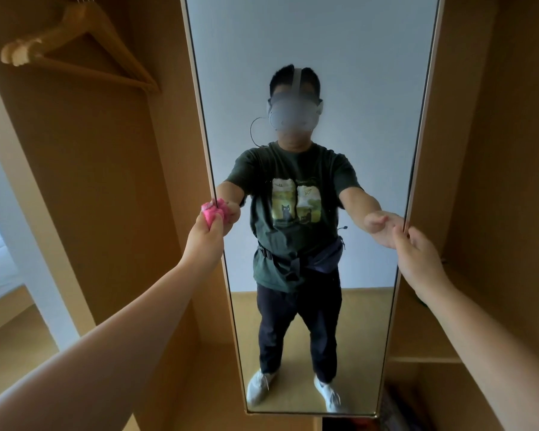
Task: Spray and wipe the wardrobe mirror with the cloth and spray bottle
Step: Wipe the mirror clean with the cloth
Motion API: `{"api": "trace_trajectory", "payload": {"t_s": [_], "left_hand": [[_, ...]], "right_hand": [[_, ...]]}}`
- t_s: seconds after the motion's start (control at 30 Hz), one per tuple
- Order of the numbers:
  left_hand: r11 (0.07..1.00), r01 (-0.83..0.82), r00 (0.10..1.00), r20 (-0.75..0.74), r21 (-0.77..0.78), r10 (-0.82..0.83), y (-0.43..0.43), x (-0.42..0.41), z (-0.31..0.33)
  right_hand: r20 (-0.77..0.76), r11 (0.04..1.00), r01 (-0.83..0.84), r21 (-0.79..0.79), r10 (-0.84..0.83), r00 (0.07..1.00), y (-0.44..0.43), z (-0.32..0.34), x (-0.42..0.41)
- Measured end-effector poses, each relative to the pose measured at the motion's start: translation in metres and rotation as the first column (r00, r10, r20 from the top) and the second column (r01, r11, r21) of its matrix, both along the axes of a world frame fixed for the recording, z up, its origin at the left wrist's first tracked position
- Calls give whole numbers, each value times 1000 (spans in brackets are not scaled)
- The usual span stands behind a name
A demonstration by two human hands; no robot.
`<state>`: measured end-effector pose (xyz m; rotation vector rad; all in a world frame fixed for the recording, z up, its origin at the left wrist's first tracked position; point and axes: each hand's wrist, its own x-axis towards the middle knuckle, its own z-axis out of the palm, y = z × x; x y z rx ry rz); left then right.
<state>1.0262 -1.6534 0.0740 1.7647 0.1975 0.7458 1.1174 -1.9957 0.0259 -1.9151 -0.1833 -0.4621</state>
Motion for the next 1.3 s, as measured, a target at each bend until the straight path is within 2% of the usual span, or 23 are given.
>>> {"api": "trace_trajectory", "payload": {"t_s": [0.57,0.67,0.8,0.93,1.1,1.3], "left_hand": [[998,5,999,-43,62,-2,0,-7,-22],[991,3,999,-33,130,2,1,-10,-25],[977,-34,990,-127,209,62,10,-16,-25],[956,-81,981,-146,283,126,17,-16,-19],[981,-55,975,-203,189,93,14,-8,-13],[997,-7,981,-191,80,22,8,-8,-27]], "right_hand": [[-26,999,20,-26,-21,999,-5,-26,-5],[-36,999,2,-35,-4,999,-7,-32,-6],[-46,999,10,-53,-12,999,-6,-38,-10],[-38,998,-5,-64,3,999,-7,-46,-7],[-57,998,-5,-65,2,998,-7,-54,-6],[-90,997,-22,-74,15,996,-8,-66,-4]]}}
